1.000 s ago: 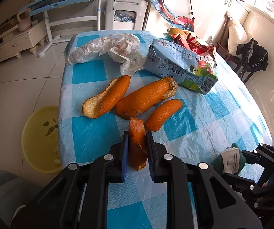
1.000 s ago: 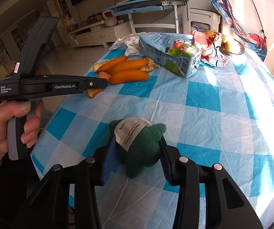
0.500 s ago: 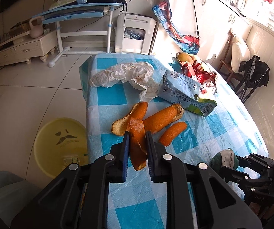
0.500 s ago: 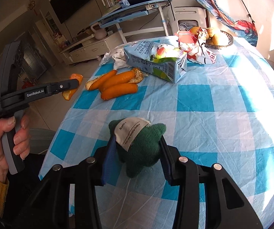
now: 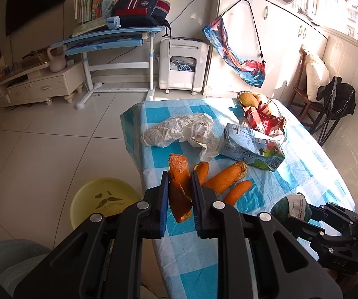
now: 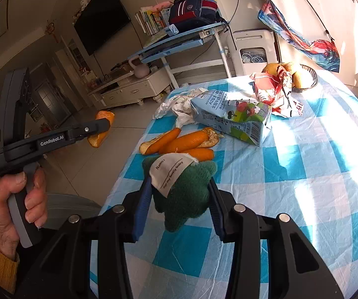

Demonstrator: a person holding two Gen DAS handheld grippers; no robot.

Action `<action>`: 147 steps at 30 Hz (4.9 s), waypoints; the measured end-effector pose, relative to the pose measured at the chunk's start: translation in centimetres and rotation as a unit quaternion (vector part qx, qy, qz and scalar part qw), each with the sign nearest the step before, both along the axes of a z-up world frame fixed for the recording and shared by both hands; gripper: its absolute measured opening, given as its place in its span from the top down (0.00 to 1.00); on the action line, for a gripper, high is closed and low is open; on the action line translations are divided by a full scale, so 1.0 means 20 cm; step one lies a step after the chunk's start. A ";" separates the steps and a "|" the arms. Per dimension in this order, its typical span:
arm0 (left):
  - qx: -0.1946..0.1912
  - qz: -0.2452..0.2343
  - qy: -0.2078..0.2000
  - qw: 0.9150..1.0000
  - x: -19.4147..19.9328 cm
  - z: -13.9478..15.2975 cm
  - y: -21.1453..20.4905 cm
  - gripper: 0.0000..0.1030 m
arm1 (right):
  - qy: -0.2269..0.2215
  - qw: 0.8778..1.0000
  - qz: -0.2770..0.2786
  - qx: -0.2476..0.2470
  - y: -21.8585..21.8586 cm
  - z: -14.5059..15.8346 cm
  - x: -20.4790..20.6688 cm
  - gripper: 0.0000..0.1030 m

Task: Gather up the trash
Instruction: 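Grasp the orange peel with the left tool while the right tool grasps the green plush toy, then carry the orange peel with the left tool over the yellow bucket and release, then move both tools back over the table toward the orange peels and milk carton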

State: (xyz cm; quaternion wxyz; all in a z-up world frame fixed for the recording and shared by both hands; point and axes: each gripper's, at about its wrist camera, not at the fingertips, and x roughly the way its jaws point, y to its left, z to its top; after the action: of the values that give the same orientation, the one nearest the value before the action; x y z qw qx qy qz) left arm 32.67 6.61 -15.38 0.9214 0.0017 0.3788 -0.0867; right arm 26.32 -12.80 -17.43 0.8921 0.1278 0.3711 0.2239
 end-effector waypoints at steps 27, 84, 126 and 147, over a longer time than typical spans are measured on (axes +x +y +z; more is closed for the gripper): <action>-0.105 0.193 0.128 0.967 0.43 -0.43 0.95 0.72 | -0.049 0.984 0.146 -0.094 0.95 0.05 0.33 0.58; 0.045 0.162 -0.079 0.983 0.10 0.20 0.59 0.07 | 0.054 0.981 -0.146 -0.118 0.31 -0.06 -0.09 0.28; 0.131 0.025 0.014 0.991 0.20 -0.09 0.17 0.07 | 0.037 0.987 -0.152 -0.047 -0.03 -0.16 0.03 0.28; 0.140 -0.026 0.065 0.988 0.38 -0.25 -0.16 0.07 | 0.079 0.989 -0.058 -0.110 0.27 -0.22 0.40 0.51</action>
State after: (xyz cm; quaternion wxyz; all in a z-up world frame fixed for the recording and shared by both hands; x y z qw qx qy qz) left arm 40.34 3.46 -20.39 0.8828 0.1347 0.4465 -0.0564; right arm 34.28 -7.49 -21.89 0.8802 0.0675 0.4543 0.1193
